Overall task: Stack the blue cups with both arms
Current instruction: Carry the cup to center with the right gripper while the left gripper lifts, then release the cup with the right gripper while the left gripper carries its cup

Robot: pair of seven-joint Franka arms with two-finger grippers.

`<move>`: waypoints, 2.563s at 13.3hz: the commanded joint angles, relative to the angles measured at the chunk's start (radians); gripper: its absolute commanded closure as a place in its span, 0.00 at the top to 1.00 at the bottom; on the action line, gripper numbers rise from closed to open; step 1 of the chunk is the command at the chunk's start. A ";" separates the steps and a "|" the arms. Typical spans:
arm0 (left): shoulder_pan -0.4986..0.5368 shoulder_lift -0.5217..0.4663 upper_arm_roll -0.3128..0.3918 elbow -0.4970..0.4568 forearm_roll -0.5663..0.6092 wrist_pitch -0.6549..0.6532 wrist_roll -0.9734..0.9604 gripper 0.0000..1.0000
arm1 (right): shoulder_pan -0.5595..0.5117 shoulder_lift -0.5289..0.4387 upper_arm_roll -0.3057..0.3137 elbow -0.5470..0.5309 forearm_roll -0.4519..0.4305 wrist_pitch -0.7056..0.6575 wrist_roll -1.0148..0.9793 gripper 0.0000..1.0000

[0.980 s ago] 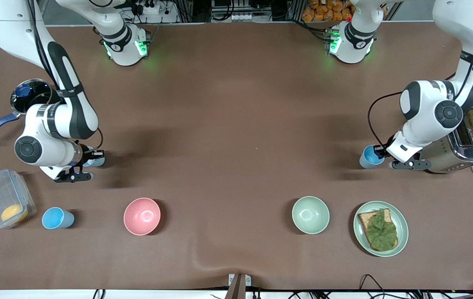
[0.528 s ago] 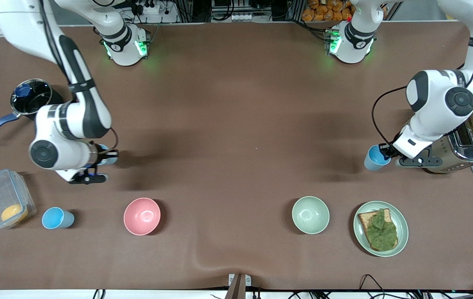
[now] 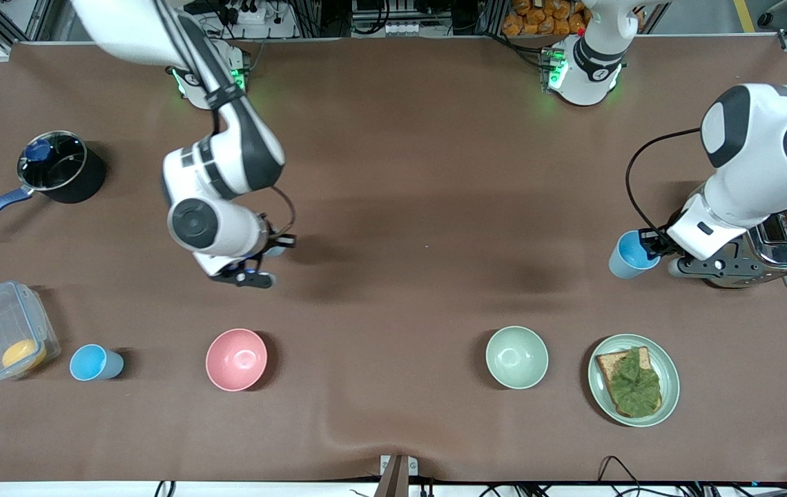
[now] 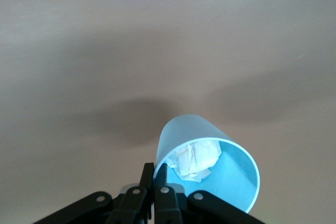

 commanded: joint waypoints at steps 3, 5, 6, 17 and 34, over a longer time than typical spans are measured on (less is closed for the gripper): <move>0.001 0.014 -0.127 0.095 -0.018 -0.097 -0.166 0.00 | 0.093 0.116 -0.012 0.155 0.046 -0.003 0.132 0.00; 0.000 0.016 -0.170 0.098 -0.022 -0.106 -0.226 0.00 | 0.137 0.188 -0.012 0.211 0.045 0.035 0.168 0.00; -0.002 0.016 -0.190 0.098 -0.041 -0.117 -0.264 0.00 | 0.145 0.210 -0.012 0.215 0.045 0.072 0.180 0.00; -0.100 0.084 -0.319 0.106 -0.050 -0.107 -0.651 0.00 | 0.171 0.202 -0.024 0.251 0.086 0.055 0.185 1.00; -0.475 0.429 -0.310 0.409 0.055 0.036 -1.249 0.00 | -0.436 -0.407 -0.051 0.061 -0.233 -0.427 -0.495 1.00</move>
